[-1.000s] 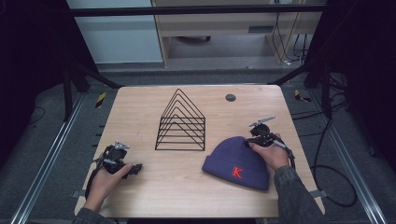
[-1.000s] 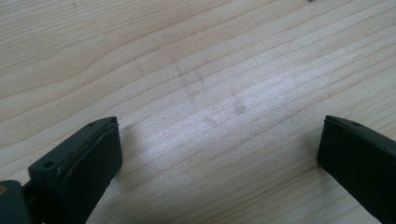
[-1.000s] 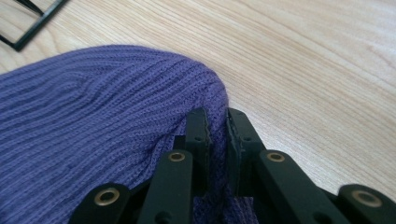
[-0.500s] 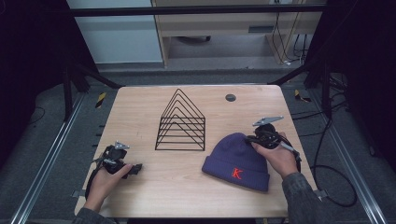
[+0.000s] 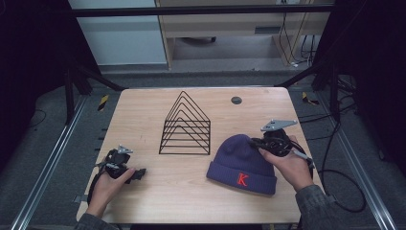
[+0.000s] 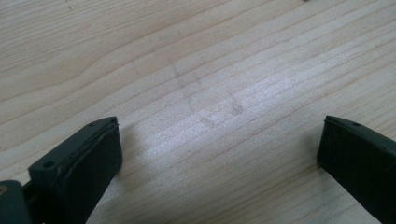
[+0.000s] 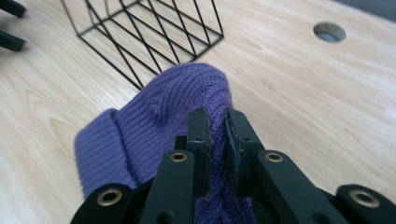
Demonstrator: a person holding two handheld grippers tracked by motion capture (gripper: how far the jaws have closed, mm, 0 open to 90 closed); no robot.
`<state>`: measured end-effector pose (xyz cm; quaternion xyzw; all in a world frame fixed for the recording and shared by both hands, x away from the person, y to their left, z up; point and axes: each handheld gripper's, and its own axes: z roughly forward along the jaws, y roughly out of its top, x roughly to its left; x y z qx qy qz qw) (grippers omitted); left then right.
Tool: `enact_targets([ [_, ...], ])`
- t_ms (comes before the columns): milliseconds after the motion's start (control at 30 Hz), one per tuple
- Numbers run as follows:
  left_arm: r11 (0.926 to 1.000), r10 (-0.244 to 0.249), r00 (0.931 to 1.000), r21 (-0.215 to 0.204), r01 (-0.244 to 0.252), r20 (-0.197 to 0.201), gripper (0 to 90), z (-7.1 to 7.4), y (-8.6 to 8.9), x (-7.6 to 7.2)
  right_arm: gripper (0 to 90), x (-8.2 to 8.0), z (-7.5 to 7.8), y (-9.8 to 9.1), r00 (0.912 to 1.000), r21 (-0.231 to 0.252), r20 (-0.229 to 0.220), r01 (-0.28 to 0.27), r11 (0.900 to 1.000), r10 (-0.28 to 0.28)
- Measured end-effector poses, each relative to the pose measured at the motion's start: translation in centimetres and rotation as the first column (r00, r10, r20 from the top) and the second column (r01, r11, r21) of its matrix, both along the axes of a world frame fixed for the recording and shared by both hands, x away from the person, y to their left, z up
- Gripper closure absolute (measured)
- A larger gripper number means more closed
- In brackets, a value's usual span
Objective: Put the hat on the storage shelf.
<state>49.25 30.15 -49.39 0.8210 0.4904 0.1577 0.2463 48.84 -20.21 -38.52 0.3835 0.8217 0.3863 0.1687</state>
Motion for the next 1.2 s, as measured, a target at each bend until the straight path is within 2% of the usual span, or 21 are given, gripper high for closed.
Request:
enact_targets([
  [233, 0.9999, -0.016, 0.9999, 0.001, 0.016, 0.003, 2.9, 0.2, 0.1, 0.0, 81.8, -1.3, 2.7, 1.1, 0.9972, 0.002, 0.057, -0.049, 0.9988, 0.049],
  [367, 0.9998, -0.013, 0.9998, -0.014, 0.013, 0.014, 3.0, 0.4, 0.1, -0.1, 81.8, -1.6, 3.5, 1.4, 0.9948, -0.004, 0.078, -0.066, 0.9978, 0.066],
  [600, 0.9996, -0.019, 0.9994, -0.02, 0.02, 0.028, 3.0, 0.6, 0.2, -0.1, 81.9, -1.7, 5.2, 1.6, 0.9912, -0.016, 0.107, -0.077, 0.9969, 0.078],
  [733, 0.9992, -0.032, 0.9981, -0.024, 0.033, 0.053, 3.7, 0.9, 0.0, -0.2, 81.8, -1.6, 6.2, 1.2, 0.9906, -0.004, 0.118, -0.069, 0.9976, 0.069],
  [867, 0.9968, -0.051, 0.9935, -0.056, 0.057, 0.101, 5.2, 1.8, -0.4, -0.8, 81.8, -1.4, 7.2, 0.7, 0.99, 0.012, 0.13, -0.057, 0.9983, 0.055],
  [900, 0.9968, -0.051, 0.9935, -0.056, 0.057, 0.101, 5.3, 1.8, -0.4, -0.8, 81.8, -1.4, 7.2, 0.7, 0.99, 0.012, 0.13, -0.057, 0.9983, 0.055],
  [933, 0.992, -0.044, 0.9909, -0.112, 0.058, 0.127, 5.6, 2.4, -0.6, -1.0, 81.8, -1.3, 7.6, 0.5, 0.9896, 0.01, 0.135, -0.053, 0.9985, 0.052],
  [967, 0.992, -0.044, 0.9909, -0.112, 0.058, 0.127, 6.0, 2.4, -0.6, -1.0, 81.8, -1.2, 7.8, 0.5, 0.9891, 0.011, 0.138, -0.052, 0.9986, 0.05],
  [1000, 0.989, -0.058, 0.9882, -0.127, 0.076, 0.142, 6.0, 2.8, -0.8, -1.1, 81.8, -1.2, 8.1, 0.4, 0.9886, 0.011, 0.142, -0.052, 0.9986, 0.05],
  [1033, 0.9876, -0.079, 0.9814, -0.121, 0.101, 0.175, 5.9, 3.9, -1.4, -1.3, 81.8, -1.1, 8.3, 0.3, 0.988, 0.012, 0.147, -0.051, 0.9986, 0.048],
  [1067, 0.9876, -0.079, 0.9814, -0.121, 0.101, 0.175, 6.0, 3.9, -1.4, -1.3, 81.8, -1.0, 8.5, 0.3, 0.9874, 0.011, 0.151, -0.051, 0.9987, 0.048],
  [1100, 0.9834, -0.084, 0.9762, -0.141, 0.114, 0.2, 6.0, 5.3, -1.8, -1.2, 81.8, -0.8, 8.7, 0.2, 0.9866, 0.009, 0.156, -0.05, 0.9987, 0.048],
  [1133, 0.9795, -0.082, 0.9734, -0.163, 0.118, 0.214, 6.0, 5.9, -1.9, -1.2, 81.8, -0.7, 8.9, 0.2, 0.9865, 0.01, 0.158, -0.048, 0.9988, 0.046],
  [1167, 0.9795, -0.082, 0.9734, -0.163, 0.118, 0.214, 5.9, 5.9, -1.9, -1.2, 81.8, -0.7, 8.9, 0.2, 0.9865, 0.01, 0.158, -0.048, 0.9988, 0.046],
  [1200, 0.9762, -0.085, 0.9713, -0.177, 0.125, 0.222, 5.9, 6.6, -2.1, -1.1, 81.8, -0.5, 9.1, 0.2, 0.9869, 0.012, 0.156, -0.043, 0.999, 0.041],
])
